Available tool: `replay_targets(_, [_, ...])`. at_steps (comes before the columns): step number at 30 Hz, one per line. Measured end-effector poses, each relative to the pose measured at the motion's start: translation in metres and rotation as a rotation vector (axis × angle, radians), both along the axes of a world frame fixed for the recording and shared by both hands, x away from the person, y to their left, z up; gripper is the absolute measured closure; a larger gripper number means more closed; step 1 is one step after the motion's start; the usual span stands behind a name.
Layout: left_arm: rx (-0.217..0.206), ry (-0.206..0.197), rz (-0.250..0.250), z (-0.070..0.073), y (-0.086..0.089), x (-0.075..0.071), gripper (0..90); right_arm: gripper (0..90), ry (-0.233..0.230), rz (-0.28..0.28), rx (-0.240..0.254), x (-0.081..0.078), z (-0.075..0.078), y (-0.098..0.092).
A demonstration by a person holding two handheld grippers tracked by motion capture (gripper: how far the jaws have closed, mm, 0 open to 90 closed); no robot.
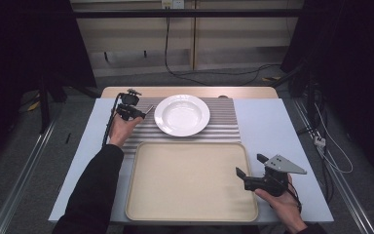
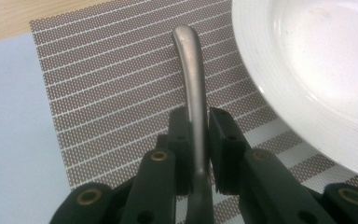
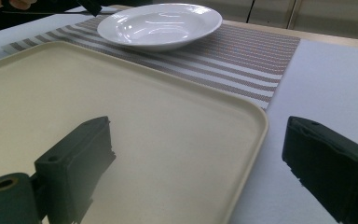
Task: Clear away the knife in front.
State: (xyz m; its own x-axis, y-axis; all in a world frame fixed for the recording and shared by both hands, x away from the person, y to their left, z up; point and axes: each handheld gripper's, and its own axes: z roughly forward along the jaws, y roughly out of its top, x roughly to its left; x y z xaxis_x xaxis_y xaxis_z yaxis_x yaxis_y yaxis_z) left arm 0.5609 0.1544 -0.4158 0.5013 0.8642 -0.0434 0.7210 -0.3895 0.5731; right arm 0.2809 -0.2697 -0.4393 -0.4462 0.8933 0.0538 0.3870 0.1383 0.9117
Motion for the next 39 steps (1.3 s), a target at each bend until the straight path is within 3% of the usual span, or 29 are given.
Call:
replay_targets(15, [0.012, -0.035, -0.034, 0.014, 0.0, -0.019, 80.1, 8.0, -0.001, -0.001, -0.001, 0.0, 0.0, 0.001])
replay_targets(32, [-0.028, -0.091, -0.061, 0.029, 0.005, -0.049, 80.1, 8.0, -0.005, -0.001, -0.008, 0.0, 0.001, 0.002])
replay_targets(39, [-0.022, -0.106, -0.102, 0.034, 0.002, -0.062, 80.1, 8.0, -0.006, 0.0, -0.008, -0.001, 0.001, 0.002])
